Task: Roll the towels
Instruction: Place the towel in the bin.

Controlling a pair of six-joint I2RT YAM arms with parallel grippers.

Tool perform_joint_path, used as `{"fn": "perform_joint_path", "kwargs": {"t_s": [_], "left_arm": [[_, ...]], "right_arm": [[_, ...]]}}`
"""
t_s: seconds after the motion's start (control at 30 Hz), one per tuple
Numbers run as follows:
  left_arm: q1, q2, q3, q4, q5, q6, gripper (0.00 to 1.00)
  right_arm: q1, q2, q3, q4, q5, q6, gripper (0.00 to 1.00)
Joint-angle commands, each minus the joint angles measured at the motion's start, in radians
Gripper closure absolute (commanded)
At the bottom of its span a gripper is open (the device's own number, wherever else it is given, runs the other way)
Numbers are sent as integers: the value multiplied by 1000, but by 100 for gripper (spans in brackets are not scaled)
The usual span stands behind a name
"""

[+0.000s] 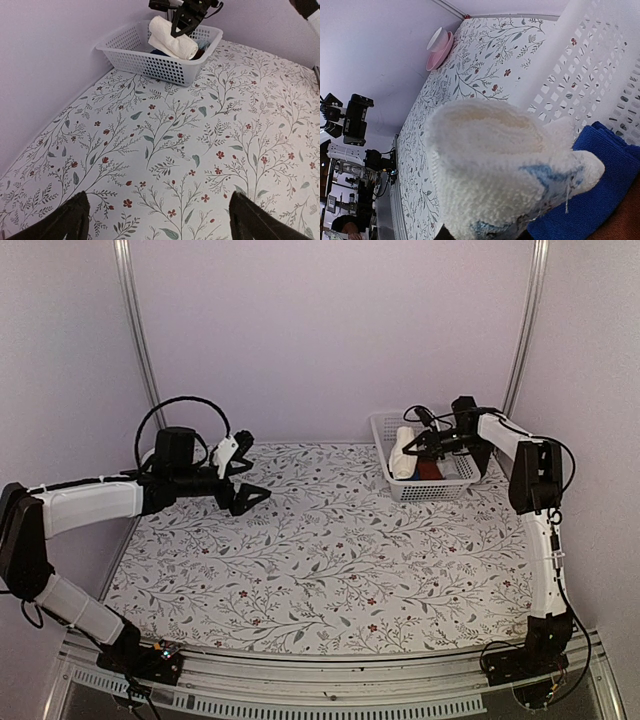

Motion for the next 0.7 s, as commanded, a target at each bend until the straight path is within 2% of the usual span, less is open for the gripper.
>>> {"fn": "perform_joint_path", "kwargs": {"t_s": [0.0, 0.23, 0.5, 0.67], "left_arm": [[-12, 18, 2, -19, -9, 8, 3], [-16, 42, 9, -22, -19, 6, 3], [-21, 70, 23, -45, -34, 5, 3], [-24, 74, 25, -46, -39, 3, 3]], "right_arm": [[-34, 48, 30, 39, -53, 45, 84], [-40, 83, 29, -5, 59, 34, 82], [-43, 67, 34, -32, 264, 53, 67], [-43, 52, 29, -45, 362, 64, 64]]}}
